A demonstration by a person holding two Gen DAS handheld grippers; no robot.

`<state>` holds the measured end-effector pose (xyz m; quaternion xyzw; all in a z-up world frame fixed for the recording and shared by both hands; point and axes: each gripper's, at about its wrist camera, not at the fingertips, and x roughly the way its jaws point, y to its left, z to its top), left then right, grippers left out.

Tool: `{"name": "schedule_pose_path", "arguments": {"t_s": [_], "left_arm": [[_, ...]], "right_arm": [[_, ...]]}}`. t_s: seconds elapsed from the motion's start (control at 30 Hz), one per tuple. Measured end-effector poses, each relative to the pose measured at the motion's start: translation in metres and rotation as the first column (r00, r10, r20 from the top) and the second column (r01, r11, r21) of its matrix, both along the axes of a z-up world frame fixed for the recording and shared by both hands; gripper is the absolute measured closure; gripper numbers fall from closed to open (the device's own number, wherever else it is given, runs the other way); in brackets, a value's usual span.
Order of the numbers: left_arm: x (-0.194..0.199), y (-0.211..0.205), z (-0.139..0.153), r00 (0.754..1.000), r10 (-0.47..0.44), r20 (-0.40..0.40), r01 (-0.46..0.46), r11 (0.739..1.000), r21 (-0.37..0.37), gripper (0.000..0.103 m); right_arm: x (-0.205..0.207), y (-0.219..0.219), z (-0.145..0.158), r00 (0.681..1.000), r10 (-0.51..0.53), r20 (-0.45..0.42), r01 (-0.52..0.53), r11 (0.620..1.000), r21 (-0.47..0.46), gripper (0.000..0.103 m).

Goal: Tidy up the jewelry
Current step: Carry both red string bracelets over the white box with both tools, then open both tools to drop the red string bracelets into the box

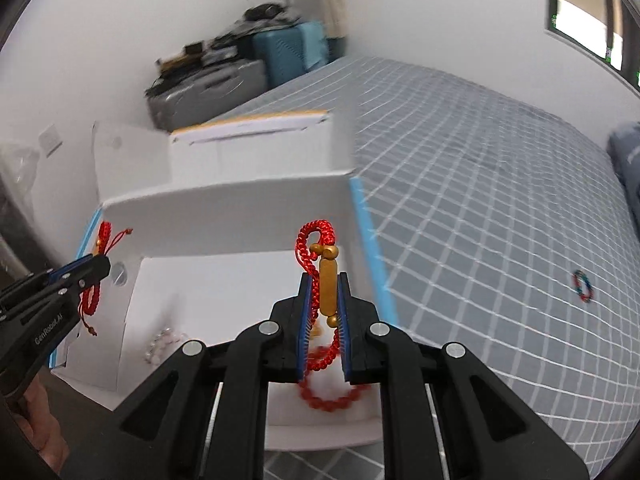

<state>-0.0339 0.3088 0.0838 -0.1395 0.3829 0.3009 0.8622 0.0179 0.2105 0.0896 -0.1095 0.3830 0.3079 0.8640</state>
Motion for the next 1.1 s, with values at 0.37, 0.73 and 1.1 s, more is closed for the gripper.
{"name": "schedule_pose_path", "arguments": {"t_s": [0.37, 0.73, 1.1], "left_arm": [[0.006, 0.031, -0.045, 0.997, 0.022, -0.075, -0.027, 0.998, -0.064, 0.091], [0.01, 0.027, -0.055, 0.994, 0.022, -0.107, -0.026, 0.999, -0.04, 0.076], [0.005, 0.022, -0.042, 0.996, 0.049, -0.079, -0.047, 0.999, 0.024, 0.033]], "right_arm": [[0.009, 0.038, -0.047, 0.996, 0.02, -0.083, -0.027, 0.996, -0.088, 0.092], [0.015, 0.042, -0.056, 0.995, 0.02, -0.099, -0.03, 0.994, -0.109, 0.089], [0.003, 0.04, -0.043, 0.998, 0.046, -0.036, -0.049, 0.995, -0.09, 0.042]]}}
